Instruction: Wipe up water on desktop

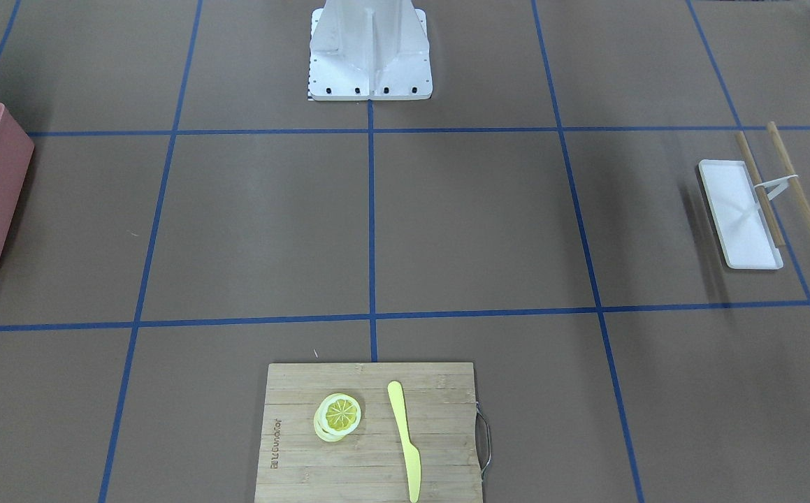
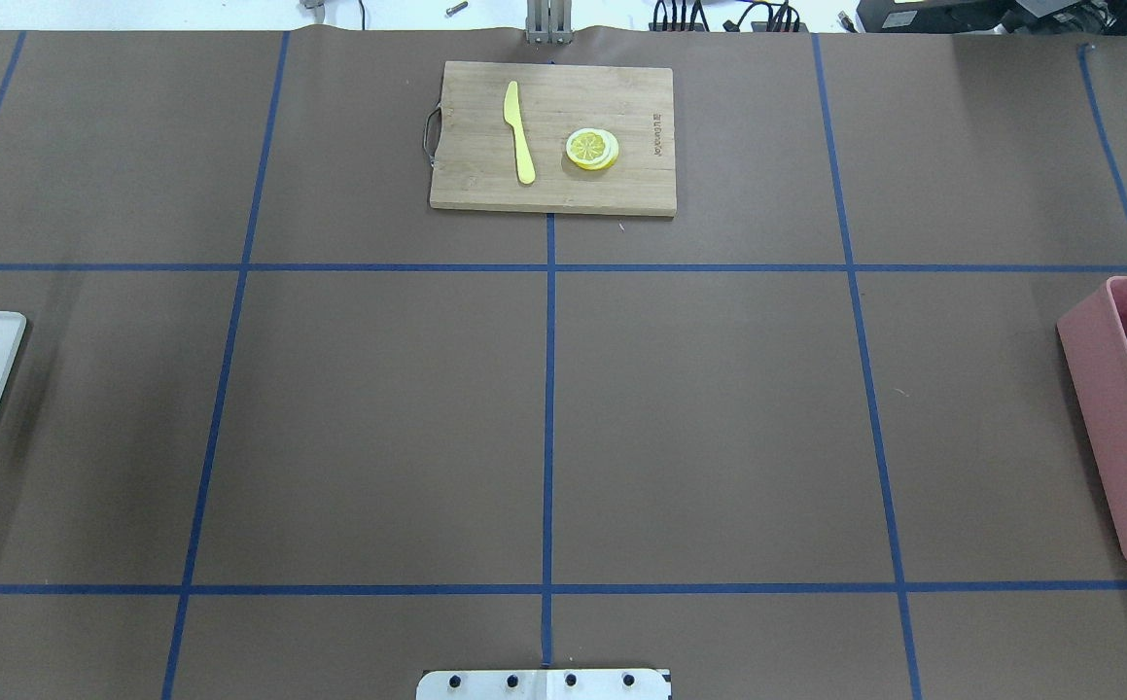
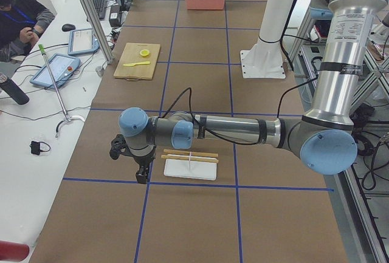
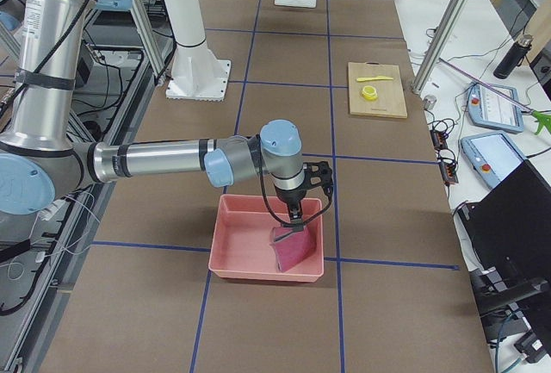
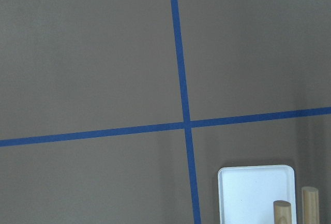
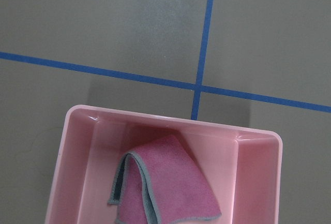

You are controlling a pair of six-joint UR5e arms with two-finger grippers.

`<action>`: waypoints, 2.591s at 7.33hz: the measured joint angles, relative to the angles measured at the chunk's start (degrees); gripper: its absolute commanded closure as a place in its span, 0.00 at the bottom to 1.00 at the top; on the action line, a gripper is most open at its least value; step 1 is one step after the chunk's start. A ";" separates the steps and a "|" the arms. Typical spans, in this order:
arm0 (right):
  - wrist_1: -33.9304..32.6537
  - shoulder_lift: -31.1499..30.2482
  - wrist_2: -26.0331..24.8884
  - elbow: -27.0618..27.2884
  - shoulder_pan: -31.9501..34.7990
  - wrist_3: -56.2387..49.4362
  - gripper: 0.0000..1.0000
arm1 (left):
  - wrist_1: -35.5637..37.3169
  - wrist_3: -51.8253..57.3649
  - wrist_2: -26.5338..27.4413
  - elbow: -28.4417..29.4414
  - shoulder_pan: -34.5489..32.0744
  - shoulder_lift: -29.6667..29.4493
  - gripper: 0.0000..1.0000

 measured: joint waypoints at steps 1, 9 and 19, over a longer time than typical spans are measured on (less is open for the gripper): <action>0.03 0.07 -0.47 0.06 0.10 0.17 0.00 | 0.00 0.00 0.00 0.02 0.03 0.00 0.01; -10.17 13.99 0.80 -15.82 2.07 -8.95 0.00 | 0.00 0.00 -0.35 0.40 0.07 0.00 0.01; -9.29 15.54 8.52 -20.61 5.12 -9.30 0.00 | -0.66 0.20 -0.36 1.56 0.07 0.00 0.01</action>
